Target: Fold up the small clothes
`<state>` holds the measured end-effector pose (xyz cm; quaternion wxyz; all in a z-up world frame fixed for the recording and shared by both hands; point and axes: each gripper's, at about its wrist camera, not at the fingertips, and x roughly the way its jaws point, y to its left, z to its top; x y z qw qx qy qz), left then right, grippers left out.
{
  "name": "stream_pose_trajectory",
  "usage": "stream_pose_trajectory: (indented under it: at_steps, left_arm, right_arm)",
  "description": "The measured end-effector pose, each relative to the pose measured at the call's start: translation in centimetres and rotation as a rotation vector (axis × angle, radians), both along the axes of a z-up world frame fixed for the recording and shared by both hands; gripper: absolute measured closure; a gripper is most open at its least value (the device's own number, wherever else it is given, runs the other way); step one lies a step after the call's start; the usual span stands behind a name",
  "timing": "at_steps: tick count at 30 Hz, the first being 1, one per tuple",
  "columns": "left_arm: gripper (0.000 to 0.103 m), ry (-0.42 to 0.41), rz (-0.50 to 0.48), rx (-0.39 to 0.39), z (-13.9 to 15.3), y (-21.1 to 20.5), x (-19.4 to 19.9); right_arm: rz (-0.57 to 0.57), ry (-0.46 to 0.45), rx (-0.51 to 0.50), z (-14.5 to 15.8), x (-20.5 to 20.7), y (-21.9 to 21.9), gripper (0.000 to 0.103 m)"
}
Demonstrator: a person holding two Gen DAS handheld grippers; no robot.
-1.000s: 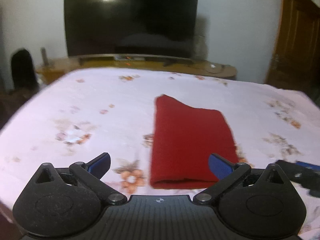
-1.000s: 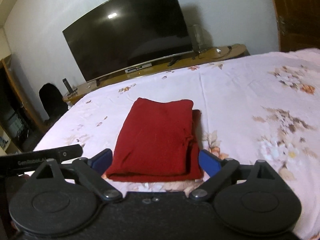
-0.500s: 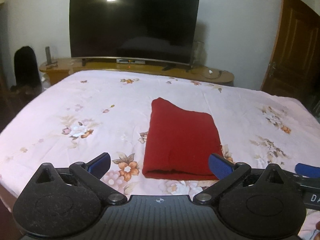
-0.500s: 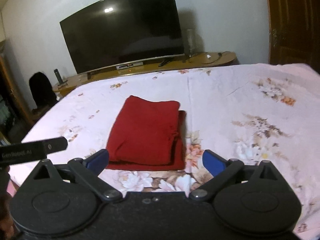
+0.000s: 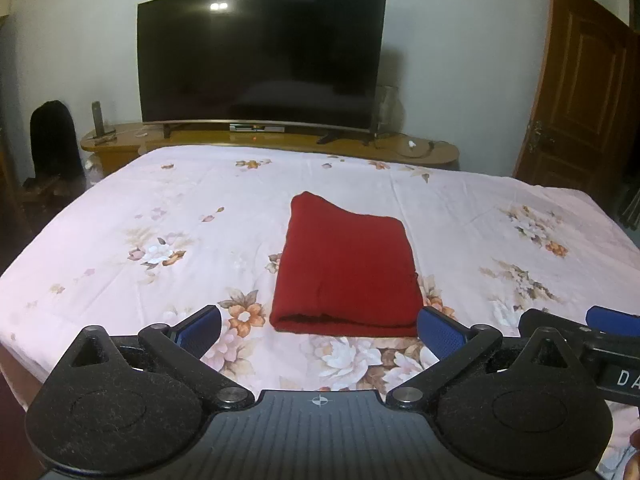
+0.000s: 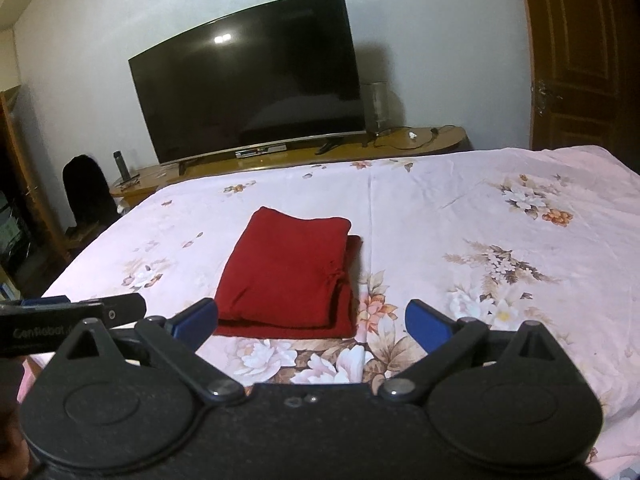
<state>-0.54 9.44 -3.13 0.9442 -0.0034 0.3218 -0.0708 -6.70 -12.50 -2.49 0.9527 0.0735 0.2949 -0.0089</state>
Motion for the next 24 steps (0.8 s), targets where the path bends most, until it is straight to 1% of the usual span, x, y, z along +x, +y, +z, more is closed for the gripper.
stream_pose_trajectory:
  at_steps: [5, 24]
  left_arm:
    - [0.000, -0.004, 0.005, 0.028, 0.1, -0.5, -0.7]
    - [0.000, -0.015, -0.011, 0.034, 0.4, -1.1, -1.6]
  right_arm:
    - [0.011, -0.002, -0.007, 0.1, -0.7, 0.1, 0.003]
    - [0.012, -0.012, -0.014, 0.4, -1.4, 0.2, 0.003]
